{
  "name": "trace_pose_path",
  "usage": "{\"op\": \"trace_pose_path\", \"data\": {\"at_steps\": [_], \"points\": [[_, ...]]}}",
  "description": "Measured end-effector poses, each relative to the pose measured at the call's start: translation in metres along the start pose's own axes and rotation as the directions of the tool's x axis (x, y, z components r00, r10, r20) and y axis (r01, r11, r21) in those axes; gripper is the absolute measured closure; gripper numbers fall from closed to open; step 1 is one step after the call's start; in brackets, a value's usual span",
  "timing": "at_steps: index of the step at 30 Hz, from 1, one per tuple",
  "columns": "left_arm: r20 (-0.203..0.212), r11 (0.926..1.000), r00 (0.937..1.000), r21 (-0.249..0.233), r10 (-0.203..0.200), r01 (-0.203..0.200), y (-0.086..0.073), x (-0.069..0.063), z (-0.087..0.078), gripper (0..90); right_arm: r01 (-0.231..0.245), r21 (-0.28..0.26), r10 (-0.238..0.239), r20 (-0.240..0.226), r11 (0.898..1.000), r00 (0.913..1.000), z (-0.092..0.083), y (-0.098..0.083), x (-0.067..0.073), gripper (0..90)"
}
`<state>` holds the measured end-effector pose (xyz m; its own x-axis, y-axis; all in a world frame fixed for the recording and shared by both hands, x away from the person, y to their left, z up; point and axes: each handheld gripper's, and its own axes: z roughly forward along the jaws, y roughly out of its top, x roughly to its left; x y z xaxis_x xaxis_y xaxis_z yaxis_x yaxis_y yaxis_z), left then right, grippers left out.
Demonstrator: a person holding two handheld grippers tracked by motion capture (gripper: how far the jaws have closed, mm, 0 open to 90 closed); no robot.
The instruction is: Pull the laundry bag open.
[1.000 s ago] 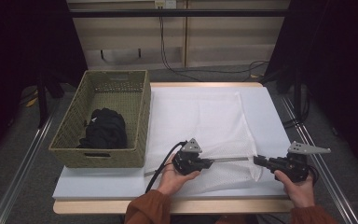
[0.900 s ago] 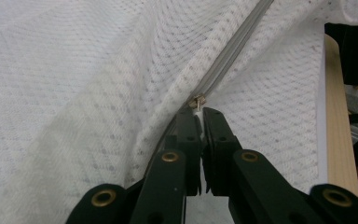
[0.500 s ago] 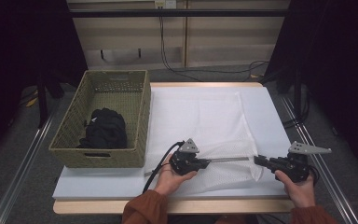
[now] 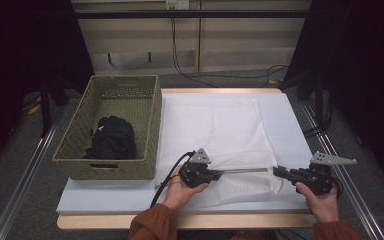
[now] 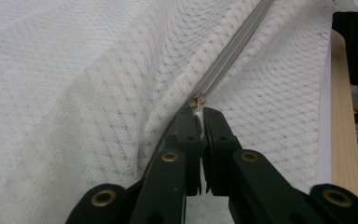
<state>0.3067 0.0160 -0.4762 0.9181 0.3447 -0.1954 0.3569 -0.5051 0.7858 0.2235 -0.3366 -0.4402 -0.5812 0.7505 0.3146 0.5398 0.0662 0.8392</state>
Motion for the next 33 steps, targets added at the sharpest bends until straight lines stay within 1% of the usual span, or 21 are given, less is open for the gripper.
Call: {"op": "trace_pose_path", "data": {"at_steps": [3,5,7,8,9,10,11,13,14,16,17,19,20,22,23,24,25,27,28,32,33], "points": [[-0.006,1.0,1.0,0.005,0.003,-0.003,-0.001,0.0,-0.003,86.5,0.001,-0.003,-0.001,0.003,1.0,1.0,0.0,0.0,0.001,87.1],[-0.005,1.0,1.0,-0.003,-0.005,0.005,-0.001,0.001,-0.004,86.5,0.003,0.0,-0.003,0.004,1.0,1.0,0.0,0.0,0.0,87.1],[-0.01,1.0,1.0,0.008,0.002,-0.002,-0.001,0.001,-0.004,86.6,0.0,-0.001,0.0,0.0,1.0,1.0,0.001,0.0,0.001,87.1],[-0.003,1.0,1.0,0.004,0.002,-0.002,-0.001,0.002,-0.004,86.5,0.006,0.001,-0.006,0.006,1.0,1.0,0.0,0.0,0.001,87.1],[-0.005,1.0,1.0,0.001,0.002,-0.002,-0.001,0.002,-0.004,86.6,0.004,-0.001,-0.004,0.001,1.0,1.0,0.0,0.0,0.001,87.1],[-0.004,1.0,1.0,0.007,0.003,-0.003,-0.001,0.003,-0.005,86.5,0.003,-0.003,-0.003,0.003,1.0,1.0,0.0,0.001,0.001,87.1],[-0.01,1.0,0.9999,0.004,-0.006,0.006,-0.001,0.002,-0.005,86.5,-0.002,-0.002,0.002,0.0,1.0,1.0,0.0,0.001,0.001,87.1],[-0.008,1.0,1.0,0.004,-0.003,0.003,-0.001,0.003,-0.006,86.5,0.002,-0.001,-0.002,0.002,1.0,1.0,0.0,0.0,0.0,87.1],[-0.012,0.9999,0.9999,0.013,0.001,-0.001,-0.001,0.003,-0.007,86.5,0.003,0.0,-0.003,0.004,1.0,1.0,0.0,0.0,0.0,87.2],[-0.008,1.0,1.0,0.007,0.001,-0.001,-0.001,0.002,-0.007,86.6,0.005,0.002,-0.005,0.007,1.0,1.0,0.001,0.0,0.001,87.1],[-0.011,0.9999,0.9999,0.011,0.003,-0.003,-0.001,0.003,-0.008,86.6,0.003,0.001,-0.003,0.0,1.0,1.0,0.0,0.001,0.001,87.2],[-0.018,0.9999,0.9998,0.017,0.003,-0.003,-0.001,0.004,-0.011,86.5,0.002,-0.003,-0.002,0.003,1.0,1.0,-0.001,0.001,0.001,87.2],[-0.012,1.0,0.9999,0.005,0.003,-0.003,-0.001,0.003,-0.012,86.6,0.001,-0.004,-0.001,0.003,1.0,1.0,-0.001,0.001,0.001,87.2],[-0.017,0.9998,0.9998,0.017,0.007,-0.007,-0.001,0.002,-0.014,86.6,0.002,-0.001,-0.001,0.004,1.0,1.0,-0.001,0.0,0.0,87.2],[-0.013,0.9999,0.9999,0.011,0.006,-0.006,-0.002,0.003,-0.013,86.6,0.0,0.0,0.0,0.006,1.0,1.0,-0.001,0.0,0.0,87.2],[-0.017,0.9998,0.9998,0.017,0.008,-0.008,-0.002,0.003,-0.014,86.6,0.0,-0.002,0.0,0.004,1.0,1.0,-0.001,0.001,0.0,87.2],[-0.015,0.9999,0.9999,0.013,0.006,-0.006,-0.003,0.004,-0.014,86.6,-0.001,-0.004,0.001,0.004,1.0,1.0,-0.001,0.001,0.0,87.2],[-0.021,0.9998,0.9998,0.018,0.007,-0.006,-0.003,0.005,-0.016,86.6,-0.005,-0.005,0.005,0.004,1.0,1.0,-0.002,0.001,0.001,87.3],[-0.022,1.0,0.9998,0.009,-0.003,0.003,-0.005,0.005,-0.017,86.6,-0.004,-0.006,0.005,0.009,1.0,0.9999,-0.002,0.001,0.001,87.2],[-0.022,0.9996,0.9997,0.027,0.004,-0.003,-0.005,0.005,-0.018,86.6,-0.005,-0.006,0.005,0.008,1.0,1.0,-0.002,0.001,0.0,87.2],[-0.021,0.9998,0.9998,0.018,0.005,-0.005,-0.005,0.004,-0.018,86.6,-0.005,-0.006,0.005,0.009,1.0,0.9999,-0.002,0.001,0.0,87.2]]}}
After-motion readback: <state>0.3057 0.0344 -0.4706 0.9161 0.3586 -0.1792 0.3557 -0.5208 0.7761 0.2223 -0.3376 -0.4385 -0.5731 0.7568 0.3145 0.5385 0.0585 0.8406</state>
